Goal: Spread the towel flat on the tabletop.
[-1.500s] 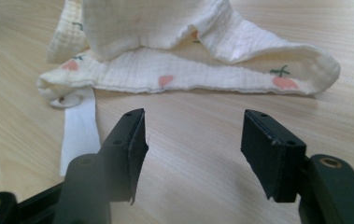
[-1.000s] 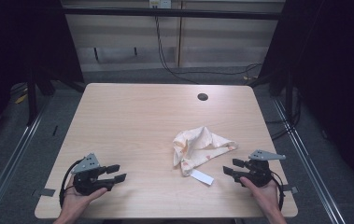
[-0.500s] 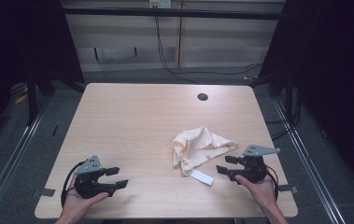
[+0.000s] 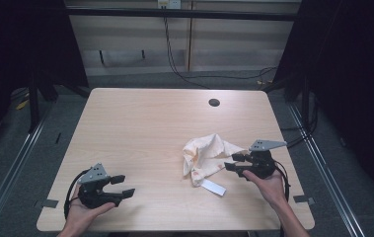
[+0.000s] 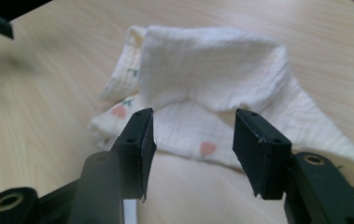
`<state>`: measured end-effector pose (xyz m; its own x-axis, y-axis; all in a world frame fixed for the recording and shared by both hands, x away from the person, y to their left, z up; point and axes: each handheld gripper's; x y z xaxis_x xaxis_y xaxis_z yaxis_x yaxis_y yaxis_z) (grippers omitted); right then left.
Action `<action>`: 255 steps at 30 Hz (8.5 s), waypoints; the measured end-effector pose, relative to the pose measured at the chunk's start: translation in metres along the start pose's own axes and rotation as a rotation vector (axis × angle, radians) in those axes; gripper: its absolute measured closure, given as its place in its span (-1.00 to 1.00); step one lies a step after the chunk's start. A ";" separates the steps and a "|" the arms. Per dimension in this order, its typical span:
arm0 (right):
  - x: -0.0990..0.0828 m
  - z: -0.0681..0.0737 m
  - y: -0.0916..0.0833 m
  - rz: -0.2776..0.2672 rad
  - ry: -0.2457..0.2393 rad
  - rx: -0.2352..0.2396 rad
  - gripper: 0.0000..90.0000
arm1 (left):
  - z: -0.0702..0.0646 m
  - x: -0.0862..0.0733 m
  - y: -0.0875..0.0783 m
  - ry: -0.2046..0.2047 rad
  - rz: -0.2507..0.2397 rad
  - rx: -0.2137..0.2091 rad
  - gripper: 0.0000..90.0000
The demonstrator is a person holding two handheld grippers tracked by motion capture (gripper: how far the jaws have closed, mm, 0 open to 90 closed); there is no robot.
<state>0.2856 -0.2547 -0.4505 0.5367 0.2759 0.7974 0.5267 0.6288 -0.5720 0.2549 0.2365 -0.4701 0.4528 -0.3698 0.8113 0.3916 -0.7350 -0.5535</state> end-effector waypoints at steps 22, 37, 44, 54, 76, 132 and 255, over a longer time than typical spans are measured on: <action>0.013 -0.040 0.062 0.146 -0.027 -0.032 -0.17 | 0.003 0.000 0.004 -0.010 0.022 0.026 -0.20; 0.003 -0.020 0.079 0.231 -0.111 -0.150 0.56 | -0.001 0.002 0.001 0.010 0.005 0.019 -0.21; 0.002 -0.025 0.077 0.220 -0.082 -0.125 0.91 | 0.000 0.001 0.000 0.013 0.010 0.016 -0.19; 0.000 -0.020 0.078 0.199 -0.071 -0.109 0.94 | 0.002 0.001 0.000 0.010 0.024 0.025 -0.20; 0.007 0.024 0.099 0.197 -0.137 0.039 0.94 | 0.000 0.002 0.001 0.022 0.027 -0.008 -0.12; 0.004 0.064 0.105 0.210 -0.208 0.150 0.93 | 0.009 0.026 0.059 0.064 0.144 -0.079 0.69; 0.116 0.032 -0.045 -0.179 -0.194 0.093 0.96 | -0.003 0.117 -0.032 0.161 -0.271 -0.088 0.92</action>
<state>0.3025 -0.2278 -0.3260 0.2996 0.2825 0.9113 0.5346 0.7414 -0.4056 0.2926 0.2146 -0.3567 0.2064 -0.2340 0.9501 0.4070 -0.8625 -0.3008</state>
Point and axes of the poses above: each handheld gripper's, and its own axes: y roughly forward along the jaws, x roughly out of its top, z roughly to its left
